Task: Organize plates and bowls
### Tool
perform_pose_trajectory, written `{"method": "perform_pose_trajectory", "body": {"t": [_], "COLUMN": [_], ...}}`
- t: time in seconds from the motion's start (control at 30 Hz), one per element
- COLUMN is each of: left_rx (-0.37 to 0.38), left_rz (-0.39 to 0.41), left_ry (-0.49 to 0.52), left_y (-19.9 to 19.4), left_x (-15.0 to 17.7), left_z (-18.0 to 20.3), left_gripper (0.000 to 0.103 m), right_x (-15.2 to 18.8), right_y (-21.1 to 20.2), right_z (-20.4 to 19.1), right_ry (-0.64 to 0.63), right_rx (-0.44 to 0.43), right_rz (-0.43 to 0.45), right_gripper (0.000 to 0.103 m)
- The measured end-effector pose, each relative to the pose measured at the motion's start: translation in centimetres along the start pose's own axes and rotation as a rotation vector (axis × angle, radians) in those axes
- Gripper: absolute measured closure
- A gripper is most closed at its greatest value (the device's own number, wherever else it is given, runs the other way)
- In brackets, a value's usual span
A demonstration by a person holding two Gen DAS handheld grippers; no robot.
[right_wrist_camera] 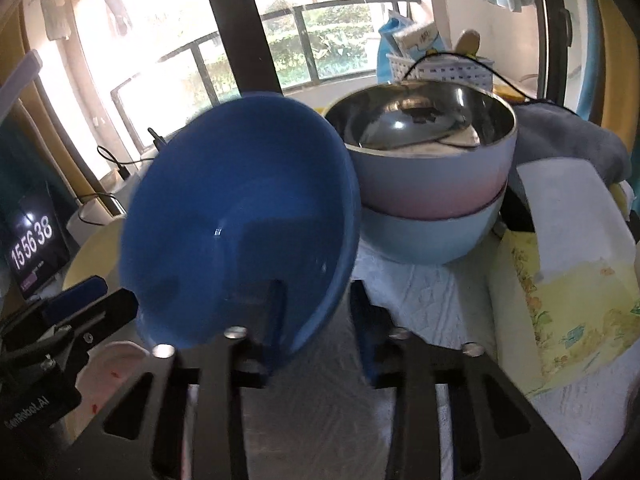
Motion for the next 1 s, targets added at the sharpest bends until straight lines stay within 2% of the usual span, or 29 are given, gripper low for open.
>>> {"method": "perform_pose_trajectory", "body": {"t": [0.07,0.2,0.37,0.4,0.47,0.67,1.0], "left_rx": [0.003,0.005,0.004,0.004,-0.025,-0.047,-0.037], "left_rz": [-0.003,0.002,-0.025,-0.032,-0.033,-0.006,0.062], "left_ry": [-0.008,0.003,-0.012,-0.014,-0.003,0.01,0.004], "left_y": [0.1,0.1,1.0,1.1,1.3,1.1,-1.2], "left_x": [-0.2,-0.5,-0.5,-0.5,-0.6,-0.8,-1.9], "left_z": [0.1,0.5,0.5,0.4,0.2,0.0,-0.2], "left_gripper": [0.049,0.049,0.05,0.051,0.062,0.077,0.078], "right_x": [0.5,0.7,0.3,0.3,0.3,-0.1,-1.7], "right_y": [0.5,0.5,-0.2,-0.2,-0.4,-0.9,-3.6], "right_z": [0.7,1.1,0.2,0.1,0.2,0.4,-0.1], "right_ry": [0.018,0.033,-0.025,-0.036,-0.043,-0.047,-0.081], "right_rx": [0.003,-0.021,-0.039,-0.036,-0.029,-0.014,-0.025], "right_rz": [-0.014,-0.008,0.031,0.036,0.039,0.067,0.152], "right_gripper": [0.086,0.087,0.09,0.09,0.09,0.09,0.091]}}
Point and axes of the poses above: each gripper's, at about its wrist camera, not at the fingertips, and y roughly the way its jaws point, z to its right, x to its underside, the point moved 9 cm from there along y, roughly the way its jaws point, and after that the axes turned 11 degrees about -x, right-handed, at the moved point
